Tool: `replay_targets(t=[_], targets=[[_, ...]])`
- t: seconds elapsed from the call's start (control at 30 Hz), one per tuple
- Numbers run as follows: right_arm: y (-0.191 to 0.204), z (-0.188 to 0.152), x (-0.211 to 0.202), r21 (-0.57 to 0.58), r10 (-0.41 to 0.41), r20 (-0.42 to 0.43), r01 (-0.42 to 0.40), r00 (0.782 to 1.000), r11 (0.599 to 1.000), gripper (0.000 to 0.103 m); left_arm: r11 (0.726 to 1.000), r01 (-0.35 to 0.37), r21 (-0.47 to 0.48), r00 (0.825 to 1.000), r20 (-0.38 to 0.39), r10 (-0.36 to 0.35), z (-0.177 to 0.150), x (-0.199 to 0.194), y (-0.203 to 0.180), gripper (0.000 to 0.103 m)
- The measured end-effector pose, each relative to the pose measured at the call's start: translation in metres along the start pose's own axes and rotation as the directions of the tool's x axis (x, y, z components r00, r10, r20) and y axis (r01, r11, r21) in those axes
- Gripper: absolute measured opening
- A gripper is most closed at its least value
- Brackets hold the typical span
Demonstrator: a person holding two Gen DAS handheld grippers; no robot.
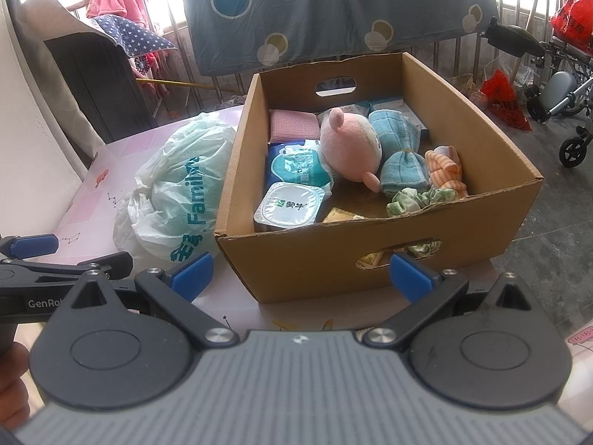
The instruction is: Organize soft objects
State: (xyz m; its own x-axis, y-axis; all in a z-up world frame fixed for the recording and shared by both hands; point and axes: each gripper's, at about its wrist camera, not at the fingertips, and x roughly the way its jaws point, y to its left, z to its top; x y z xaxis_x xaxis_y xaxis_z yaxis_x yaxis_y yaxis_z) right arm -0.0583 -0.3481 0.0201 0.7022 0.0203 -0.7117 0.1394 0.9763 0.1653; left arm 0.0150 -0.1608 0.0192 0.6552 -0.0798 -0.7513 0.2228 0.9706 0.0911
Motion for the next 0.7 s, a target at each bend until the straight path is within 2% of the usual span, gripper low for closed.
replay_targets(t=[0.7], targets=[[-0.0005,0.0011,-0.0003,-0.002,0.003,-0.001,-0.003,1.000,1.000,0.102,1.000,0.000,0.005,1.000,0.003,0.000,0.0014,-0.0015,0.0004,0.103]])
